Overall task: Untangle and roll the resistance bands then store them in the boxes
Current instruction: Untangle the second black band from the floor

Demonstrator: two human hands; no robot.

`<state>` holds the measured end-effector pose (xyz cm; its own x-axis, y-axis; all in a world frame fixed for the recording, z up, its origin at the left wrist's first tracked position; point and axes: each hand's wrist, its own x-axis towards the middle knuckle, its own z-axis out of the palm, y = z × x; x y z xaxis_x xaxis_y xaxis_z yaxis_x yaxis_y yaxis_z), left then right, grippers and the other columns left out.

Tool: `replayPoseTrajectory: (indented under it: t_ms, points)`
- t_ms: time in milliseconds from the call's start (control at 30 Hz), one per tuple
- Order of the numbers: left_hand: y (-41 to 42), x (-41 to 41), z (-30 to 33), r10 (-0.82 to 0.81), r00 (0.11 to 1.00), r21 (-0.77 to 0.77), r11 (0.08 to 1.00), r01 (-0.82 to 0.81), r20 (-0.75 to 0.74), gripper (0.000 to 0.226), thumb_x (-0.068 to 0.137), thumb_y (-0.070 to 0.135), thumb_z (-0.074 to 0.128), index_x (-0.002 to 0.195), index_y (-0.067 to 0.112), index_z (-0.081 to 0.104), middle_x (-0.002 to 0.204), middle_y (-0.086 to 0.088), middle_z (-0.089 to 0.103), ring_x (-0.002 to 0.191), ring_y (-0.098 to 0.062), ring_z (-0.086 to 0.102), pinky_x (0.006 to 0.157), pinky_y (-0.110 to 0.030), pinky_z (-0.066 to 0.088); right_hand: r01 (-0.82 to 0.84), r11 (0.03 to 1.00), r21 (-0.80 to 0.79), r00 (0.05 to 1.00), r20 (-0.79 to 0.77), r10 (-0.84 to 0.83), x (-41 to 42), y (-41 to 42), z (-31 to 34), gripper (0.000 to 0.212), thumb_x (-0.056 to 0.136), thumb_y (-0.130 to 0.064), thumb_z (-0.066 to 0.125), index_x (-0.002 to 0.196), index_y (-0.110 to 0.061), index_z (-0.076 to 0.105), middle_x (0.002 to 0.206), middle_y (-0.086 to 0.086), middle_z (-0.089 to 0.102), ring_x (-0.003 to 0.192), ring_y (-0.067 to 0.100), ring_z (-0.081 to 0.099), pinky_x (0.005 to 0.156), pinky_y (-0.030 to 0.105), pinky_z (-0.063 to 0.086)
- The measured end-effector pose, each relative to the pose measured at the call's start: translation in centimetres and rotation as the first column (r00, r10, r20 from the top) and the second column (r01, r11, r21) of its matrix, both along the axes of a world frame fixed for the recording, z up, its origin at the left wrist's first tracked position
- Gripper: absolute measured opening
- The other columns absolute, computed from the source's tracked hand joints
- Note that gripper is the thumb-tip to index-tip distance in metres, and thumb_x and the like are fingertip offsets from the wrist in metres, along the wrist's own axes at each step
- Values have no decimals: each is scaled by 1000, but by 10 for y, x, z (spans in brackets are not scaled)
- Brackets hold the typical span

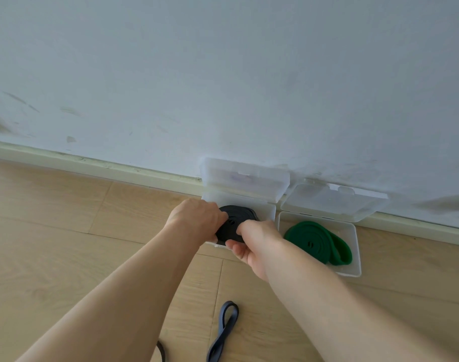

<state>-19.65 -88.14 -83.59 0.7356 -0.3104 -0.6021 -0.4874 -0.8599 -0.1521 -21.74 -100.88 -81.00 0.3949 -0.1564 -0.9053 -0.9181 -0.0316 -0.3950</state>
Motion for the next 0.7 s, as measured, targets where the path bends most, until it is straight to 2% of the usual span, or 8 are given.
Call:
replayPoseTrajectory:
  t_ms: [67,133,233,367,500,567,600,700]
  points:
    - [-2,1,1,13,1000,3,1000,-13,-3,32,106,34,53,133,17,51,97,-2,51,91,-24,60,71,-32,42,-80,996,-39,994,66,83,-9,-2,11,88,96,5,44,165,-34,7,110,10,58,64,23,68,52,29,56]
    - [-4,2,2,35,999,5,999,-35,-19,30,105,29,57,132,16,53,100,-3,54,99,-25,65,72,-32,43,-185,976,-112,967,158,202,-19,-6,21,87,92,3,44,164,-37,16,122,6,59,60,22,67,65,34,63]
    - [-4,1,1,99,994,-13,995,-100,-50,27,100,18,61,127,15,59,91,0,47,93,-26,64,72,-33,46,-282,931,-230,919,213,331,-29,-18,29,69,94,0,46,158,-23,36,121,8,63,66,21,67,86,43,63]
    - [5,-2,10,129,990,-115,984,-135,-57,23,99,16,54,122,16,56,99,-3,54,87,-26,57,73,-35,48,-319,891,-322,886,234,401,-33,-37,23,45,100,-5,48,143,-14,51,104,12,69,75,20,64,63,23,53]
    - [22,-26,19,42,993,-258,966,-12,110,20,105,36,41,110,19,49,102,-1,62,78,-27,57,67,-36,42,-413,765,-495,706,356,612,-63,-35,6,22,99,-9,51,116,-19,62,96,-1,65,82,16,62,71,28,52]
    - [32,-46,17,22,988,-268,963,19,151,22,107,42,35,103,21,42,95,0,63,74,-28,59,64,-35,43,-595,599,-536,504,332,798,-85,-30,-3,23,99,-7,49,114,-19,62,101,-2,64,91,18,62,79,32,53]
    - [36,-57,14,21,990,-257,966,15,140,24,107,45,33,100,22,39,94,0,64,75,-28,61,65,-36,43,-716,458,-526,367,273,889,-96,-27,-8,29,98,-5,48,120,-19,60,111,-2,62,99,20,61,85,34,52]
    - [40,-93,6,36,999,-188,982,-35,-1,32,108,47,31,107,18,46,102,-3,66,86,-30,65,70,-36,41,-861,-94,-499,-133,43,990,-125,-21,-24,49,89,8,54,132,-16,50,137,3,45,114,27,50,85,40,46]
